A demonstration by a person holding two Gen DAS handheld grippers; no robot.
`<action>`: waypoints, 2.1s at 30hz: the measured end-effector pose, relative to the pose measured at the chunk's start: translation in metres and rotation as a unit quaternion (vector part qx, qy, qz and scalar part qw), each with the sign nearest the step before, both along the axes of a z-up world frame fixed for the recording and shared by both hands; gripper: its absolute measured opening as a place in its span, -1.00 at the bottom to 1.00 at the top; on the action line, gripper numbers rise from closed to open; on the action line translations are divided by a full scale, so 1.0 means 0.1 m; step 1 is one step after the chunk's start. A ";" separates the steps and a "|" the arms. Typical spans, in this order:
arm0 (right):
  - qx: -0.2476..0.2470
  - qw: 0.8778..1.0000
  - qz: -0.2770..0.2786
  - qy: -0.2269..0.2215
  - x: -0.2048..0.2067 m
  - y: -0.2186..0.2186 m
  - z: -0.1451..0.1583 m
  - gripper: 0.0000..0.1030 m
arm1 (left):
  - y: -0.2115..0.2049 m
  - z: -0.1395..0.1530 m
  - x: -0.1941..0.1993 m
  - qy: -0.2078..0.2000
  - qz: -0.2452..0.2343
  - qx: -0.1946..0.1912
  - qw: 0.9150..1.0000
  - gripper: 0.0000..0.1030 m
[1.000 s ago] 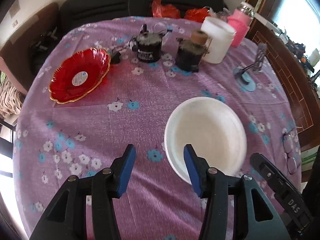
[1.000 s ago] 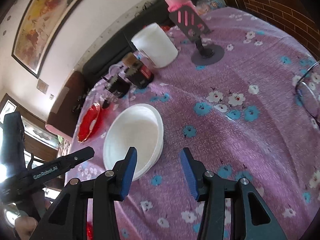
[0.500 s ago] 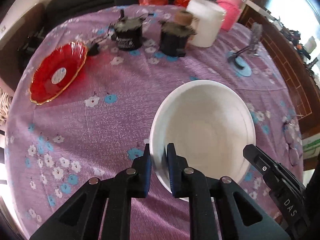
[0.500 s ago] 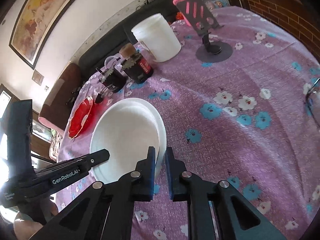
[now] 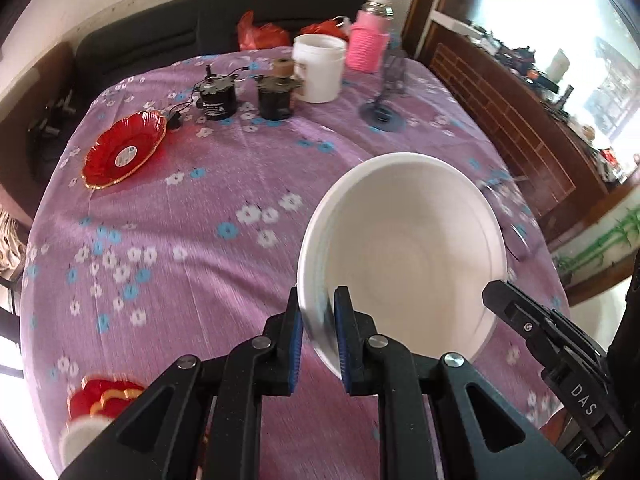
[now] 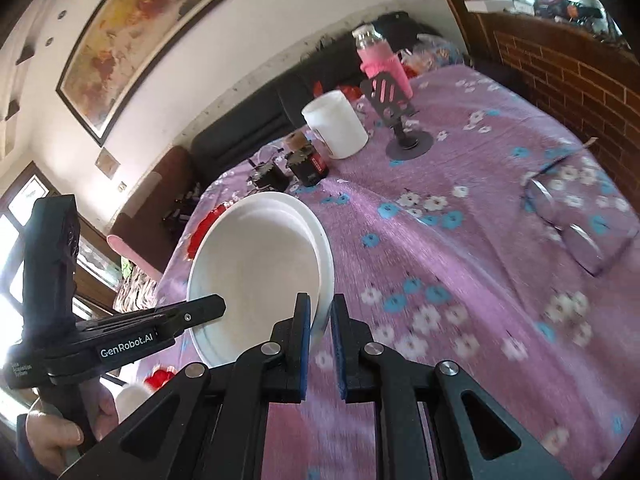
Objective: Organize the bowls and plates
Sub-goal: 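Lift the small white bowl and carry it to the plate stack, then lower the small white bowl into the stacked bowls and open the left tool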
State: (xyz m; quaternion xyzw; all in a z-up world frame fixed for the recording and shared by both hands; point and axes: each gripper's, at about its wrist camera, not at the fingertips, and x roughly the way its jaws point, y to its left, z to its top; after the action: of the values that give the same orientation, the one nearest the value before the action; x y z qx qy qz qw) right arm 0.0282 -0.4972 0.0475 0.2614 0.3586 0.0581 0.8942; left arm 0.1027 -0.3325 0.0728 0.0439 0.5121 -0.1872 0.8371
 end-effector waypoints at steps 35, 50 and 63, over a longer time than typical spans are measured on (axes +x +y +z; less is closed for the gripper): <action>-0.003 1.000 -0.005 0.022 -1.25 0.26 -0.73 -0.74 | 0.14 -0.88 -1.40 -0.125 -0.031 0.013 0.992 -0.66; -0.024 0.999 -0.011 0.024 -1.19 0.31 -0.73 -0.74 | 0.15 -0.88 -1.42 -0.142 -0.036 0.010 0.989 -0.66; -0.037 0.999 -0.010 0.003 -1.22 0.39 -0.52 -0.74 | 0.27 -0.63 -1.50 -0.169 -0.032 -0.005 0.985 -0.66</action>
State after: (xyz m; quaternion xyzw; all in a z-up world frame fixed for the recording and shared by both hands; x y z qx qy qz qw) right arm -0.0938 -0.4577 -0.0040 0.2321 0.3610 0.0354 0.9025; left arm -0.0477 -0.3053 0.0100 0.0872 0.3607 -0.2064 0.9053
